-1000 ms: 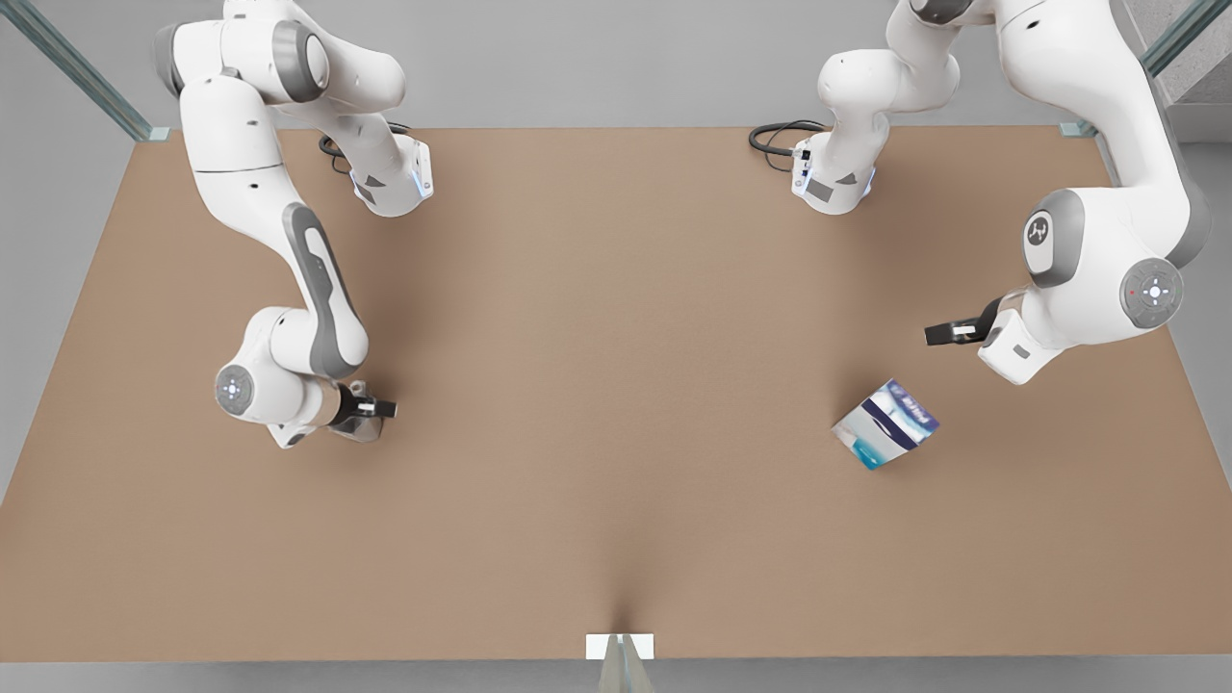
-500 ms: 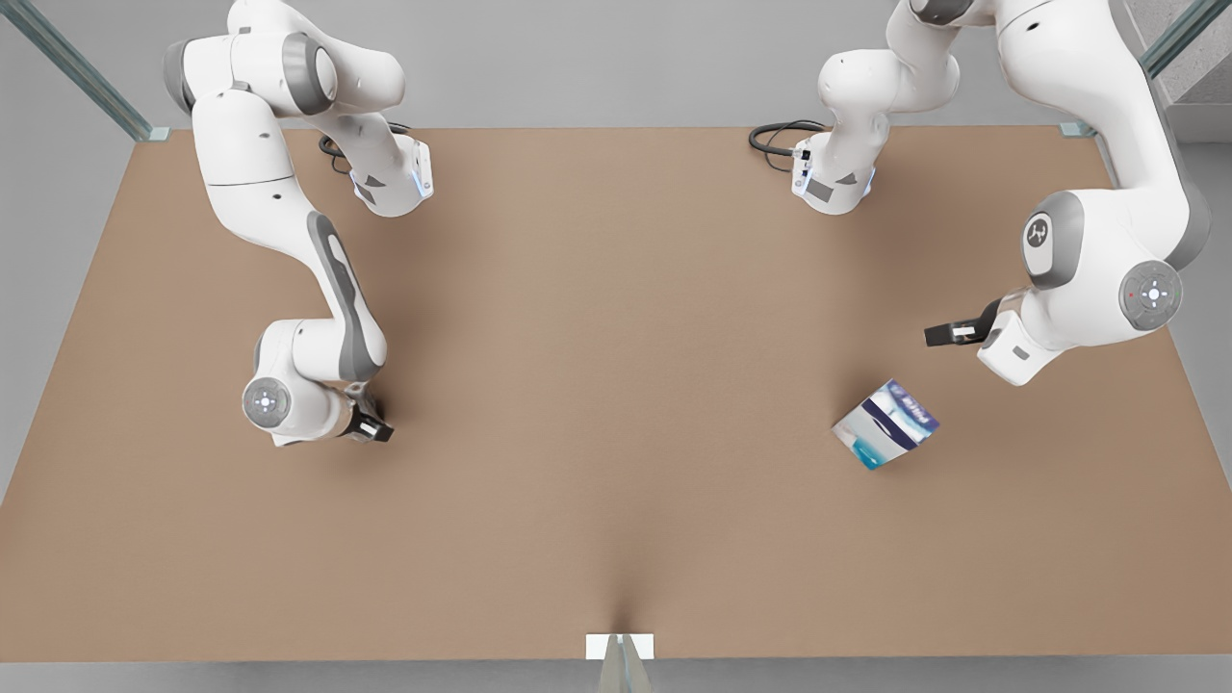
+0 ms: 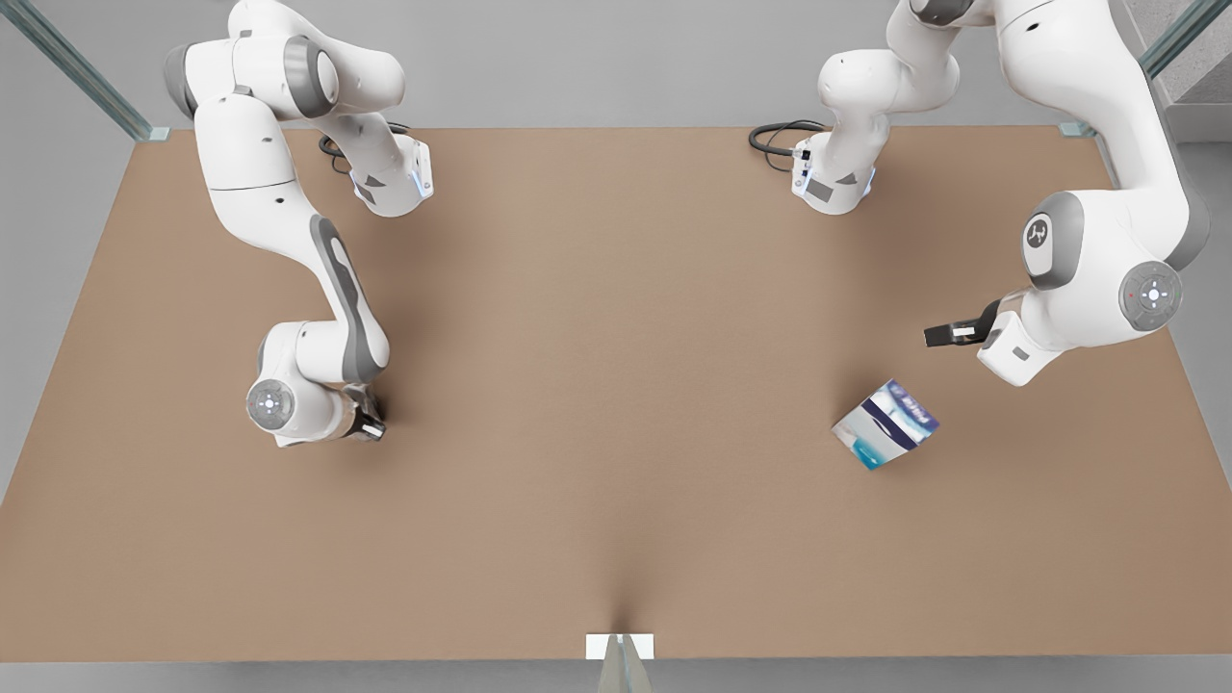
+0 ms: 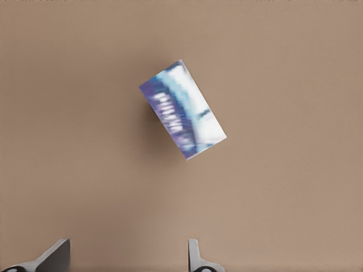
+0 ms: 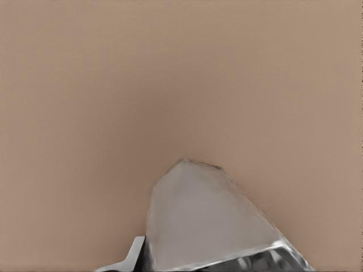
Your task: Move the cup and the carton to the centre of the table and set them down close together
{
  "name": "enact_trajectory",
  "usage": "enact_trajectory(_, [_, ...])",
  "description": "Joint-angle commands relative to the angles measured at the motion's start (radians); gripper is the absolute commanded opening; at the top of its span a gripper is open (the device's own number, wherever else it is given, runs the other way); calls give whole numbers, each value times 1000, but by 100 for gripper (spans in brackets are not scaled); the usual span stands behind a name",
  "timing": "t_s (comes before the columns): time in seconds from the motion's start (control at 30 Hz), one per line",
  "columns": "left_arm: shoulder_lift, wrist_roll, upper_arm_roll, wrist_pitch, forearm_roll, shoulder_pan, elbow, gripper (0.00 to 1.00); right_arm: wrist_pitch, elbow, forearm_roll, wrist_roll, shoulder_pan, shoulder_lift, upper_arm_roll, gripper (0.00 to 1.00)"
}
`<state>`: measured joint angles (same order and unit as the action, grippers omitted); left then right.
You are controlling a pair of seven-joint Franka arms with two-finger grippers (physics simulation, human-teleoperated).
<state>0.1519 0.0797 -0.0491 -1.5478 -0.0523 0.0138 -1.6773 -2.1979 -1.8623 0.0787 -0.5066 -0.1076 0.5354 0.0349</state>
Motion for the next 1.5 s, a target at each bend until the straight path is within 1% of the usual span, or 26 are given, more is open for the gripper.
enact_trajectory(0.0, [0,0,0,0,0,0,1,100,1,0,-2,-1,0,0,0,21])
enact_trajectory(0.17, [0,2,0,0,0,0,2,100,9,2,-2,-1,0,0,-1,21])
enact_trajectory(0.3, [-3,2,0,0,2,0,7,100,50,26,-2,14,3,-15,-9,21])
enact_trajectory(0.47, [-9,75,6,0,-1,6,21,100,76,31,-2,7,25,-63,-96,21])
enact_trajectory(0.53, [-5,155,9,-52,-18,18,21,100,151,104,-2,-64,26,-66,-131,21])
enact_trajectory(0.63, [6,172,9,-132,-23,18,18,100,213,236,-25,-222,20,-43,-216,21])
enact_trajectory(0.7, [14,172,9,-143,-21,20,16,100,231,330,-37,-349,-3,3,-250,21])
enact_trajectory(0.77, [28,245,9,-159,-23,34,16,100,309,509,-36,-483,-99,93,-253,21])
enact_trajectory(0.8, [32,285,9,-173,-23,34,16,100,334,604,-34,-544,-155,149,-244,21])
enact_trajectory(0.83, [31,343,9,-205,-23,41,4,100,334,704,-33,-584,-250,201,-195,21])
enact_trajectory(0.9, [23,419,9,-233,-24,52,-16,100,369,920,-33,-653,-334,311,-193,21])
enact_trajectory(0.93, [17,521,11,-297,-26,63,-59,100,371,980,-31,-659,-368,357,-193,21])
enact_trajectory(0.97, [14,543,11,-357,-60,71,-90,100,380,1097,-39,-662,-409,437,-190,21])
enact_trajectory(1.0, [5,542,11,-452,-75,74,-143,100,368,1160,-37,-662,-441,486,-174,21])
enact_trajectory(1.03, [12,540,11,-491,-74,74,-170,100,348,1207,-39,-662,-464,534,-174,21])
enact_trajectory(1.07, [20,575,9,-498,-74,74,-177,100,304,1233,-39,-662,-494,577,-174,21])
enact_trajectory(1.13, [51,681,0,-509,-66,71,-186,100,273,1247,-37,-655,-526,603,-179,21])
enact_trajectory(1.2, [66,712,0,-511,-64,71,-190,100,267,1249,-39,-601,-555,626,-179,21])
enact_trajectory(1.27, [67,710,0,-512,-64,71,-203,100,279,1246,-111,-511,-583,650,-179,21])
enact_trajectory(1.3, [80,701,0,-546,-63,71,-202,100,271,1247,-120,-486,-586,661,-179,21])
enact_trajectory(1.47, [103,697,0,-563,-37,67,-202,100,270,1246,-165,-461,-607,695,-178,21])
